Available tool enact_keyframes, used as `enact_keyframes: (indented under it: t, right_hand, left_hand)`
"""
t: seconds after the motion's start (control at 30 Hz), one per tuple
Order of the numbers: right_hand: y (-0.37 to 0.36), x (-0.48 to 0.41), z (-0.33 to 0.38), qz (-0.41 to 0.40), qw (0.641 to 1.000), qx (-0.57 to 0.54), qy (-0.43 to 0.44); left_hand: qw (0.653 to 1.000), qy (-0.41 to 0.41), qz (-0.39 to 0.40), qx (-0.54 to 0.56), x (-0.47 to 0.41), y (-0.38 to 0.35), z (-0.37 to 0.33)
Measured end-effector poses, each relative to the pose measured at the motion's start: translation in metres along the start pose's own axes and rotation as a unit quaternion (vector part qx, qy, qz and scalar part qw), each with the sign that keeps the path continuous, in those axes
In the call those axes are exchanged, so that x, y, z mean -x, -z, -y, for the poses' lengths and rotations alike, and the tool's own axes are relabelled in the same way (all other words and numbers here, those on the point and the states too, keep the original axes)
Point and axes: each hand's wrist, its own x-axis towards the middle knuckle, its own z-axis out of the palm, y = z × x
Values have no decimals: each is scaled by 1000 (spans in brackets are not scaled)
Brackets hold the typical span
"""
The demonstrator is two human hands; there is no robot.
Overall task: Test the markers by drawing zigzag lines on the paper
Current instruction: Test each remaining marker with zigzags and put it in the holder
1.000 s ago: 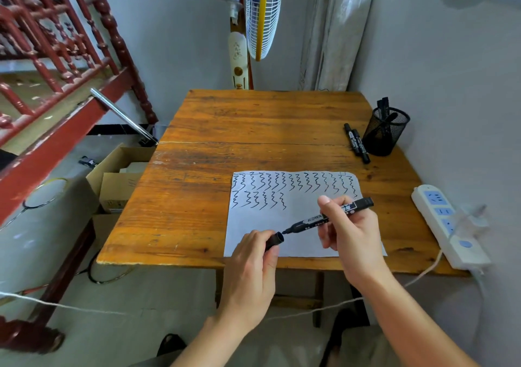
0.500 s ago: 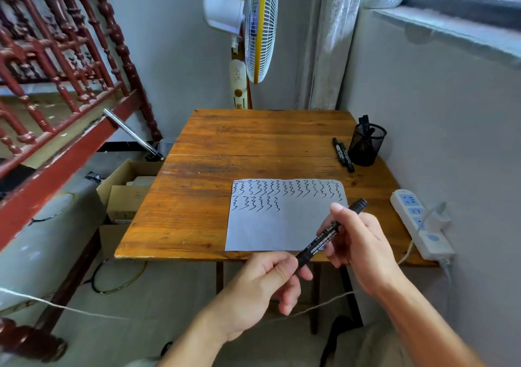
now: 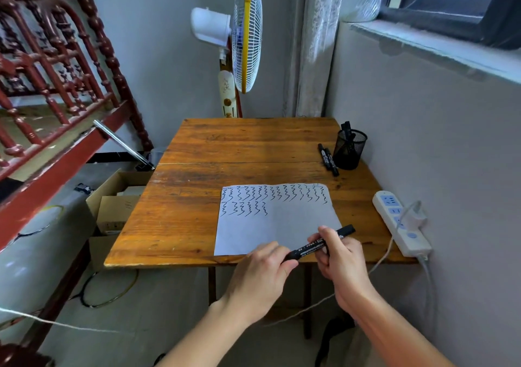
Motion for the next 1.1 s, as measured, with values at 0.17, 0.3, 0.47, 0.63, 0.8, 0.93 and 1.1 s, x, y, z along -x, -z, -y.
enact_keyframes:
  t: [0.17,0.3,0.47,0.63,0.8,0.93,1.1]
  right_hand:
    - [27,-55,41,-97,989,45,102]
    - [48,-134,77,-200,959,76,183]
    - [58,-235,105,-291,922,145,209]
    - [63,-305,100,-279,903,295,144]
    - [75,-334,77,-234,892,375,91]
    - [75,-334,65,-207,890,399,75]
    - [61,-305,67,-281,869,363,182]
  left_hand:
    - [997,71,-20,-31,-28,-23,18]
    - [991,109,-4,-83,-46,-44,34]
    - [980,124,0,-158,-53,-71,58]
    - [974,113,-35,-193,-54,-84,66]
    - [972,114,-40,-203,-55,-87,67]
    - [971,113,-45,-205,-54,-87,67]
    - [971,112,-47,-206,-54,-86,66]
